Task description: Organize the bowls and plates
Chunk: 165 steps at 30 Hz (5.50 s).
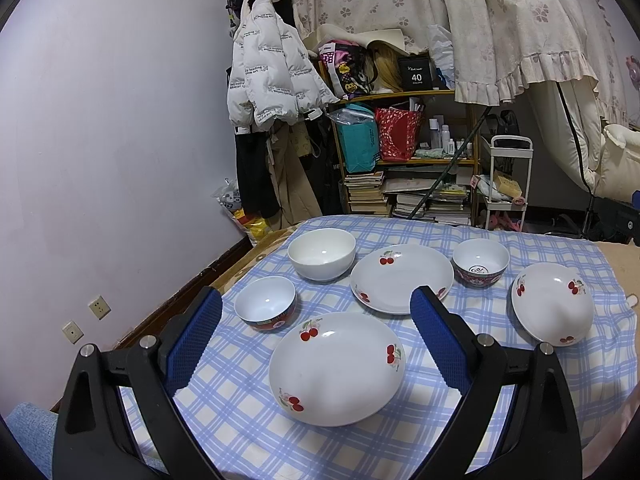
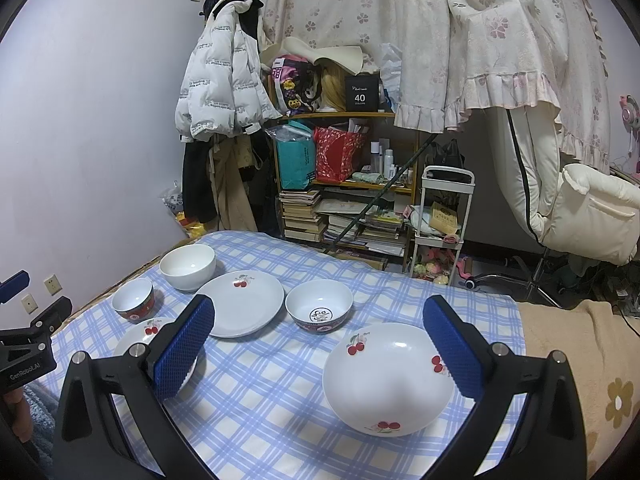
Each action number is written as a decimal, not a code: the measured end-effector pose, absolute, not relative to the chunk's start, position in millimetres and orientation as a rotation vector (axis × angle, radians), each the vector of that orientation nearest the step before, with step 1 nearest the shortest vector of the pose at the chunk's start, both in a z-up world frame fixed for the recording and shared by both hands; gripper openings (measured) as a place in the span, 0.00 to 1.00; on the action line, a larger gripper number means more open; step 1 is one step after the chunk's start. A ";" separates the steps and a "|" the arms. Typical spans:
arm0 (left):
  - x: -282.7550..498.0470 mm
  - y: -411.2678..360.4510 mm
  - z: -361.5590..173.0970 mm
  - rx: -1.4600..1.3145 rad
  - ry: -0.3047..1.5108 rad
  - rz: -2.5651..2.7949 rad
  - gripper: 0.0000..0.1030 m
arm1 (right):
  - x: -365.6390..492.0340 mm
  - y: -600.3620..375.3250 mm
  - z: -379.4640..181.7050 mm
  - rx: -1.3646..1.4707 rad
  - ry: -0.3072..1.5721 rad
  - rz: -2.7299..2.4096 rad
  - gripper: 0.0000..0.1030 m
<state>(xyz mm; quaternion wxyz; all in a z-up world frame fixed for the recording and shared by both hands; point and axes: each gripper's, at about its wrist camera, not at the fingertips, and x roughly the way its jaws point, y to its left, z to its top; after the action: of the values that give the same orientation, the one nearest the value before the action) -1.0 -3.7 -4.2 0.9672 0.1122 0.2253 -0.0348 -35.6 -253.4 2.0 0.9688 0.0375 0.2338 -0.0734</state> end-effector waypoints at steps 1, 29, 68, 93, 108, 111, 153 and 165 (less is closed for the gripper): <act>-0.9 -3.6 -4.3 0.227 0.455 -0.070 0.91 | -35.6 -253.3 2.0 0.076 0.472 -0.149 1.00; -0.9 -4.4 -5.3 0.225 0.458 -0.070 0.91 | -35.2 -254.1 1.4 0.080 0.474 -0.147 1.00; 133.0 61.0 -20.6 0.138 0.763 -0.048 0.91 | 77.0 -193.9 -49.4 0.058 0.658 0.019 1.00; 197.6 94.1 -162.6 0.021 1.258 0.031 0.90 | 141.3 -129.4 -157.0 0.027 0.921 0.085 1.00; 200.0 97.8 -198.4 0.000 1.329 0.098 0.54 | 149.1 -131.0 -204.6 0.159 1.089 0.231 0.65; 199.7 97.2 -203.8 -0.012 1.343 0.085 0.42 | 150.5 -136.2 -211.3 0.244 1.143 0.260 0.35; 161.7 47.0 -204.1 0.014 1.349 -0.162 0.23 | 76.2 -182.1 -179.9 0.245 1.179 0.106 0.07; 141.7 -16.7 -200.8 0.010 1.342 -0.259 0.23 | 71.1 -224.7 -176.0 0.299 1.162 -0.053 0.07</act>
<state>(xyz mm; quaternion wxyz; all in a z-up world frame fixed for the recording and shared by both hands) 141.7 -16.7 -200.8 0.7753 0.0046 0.6201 -0.1199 71.1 -224.7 -176.0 0.8250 0.1405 0.5468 -0.0249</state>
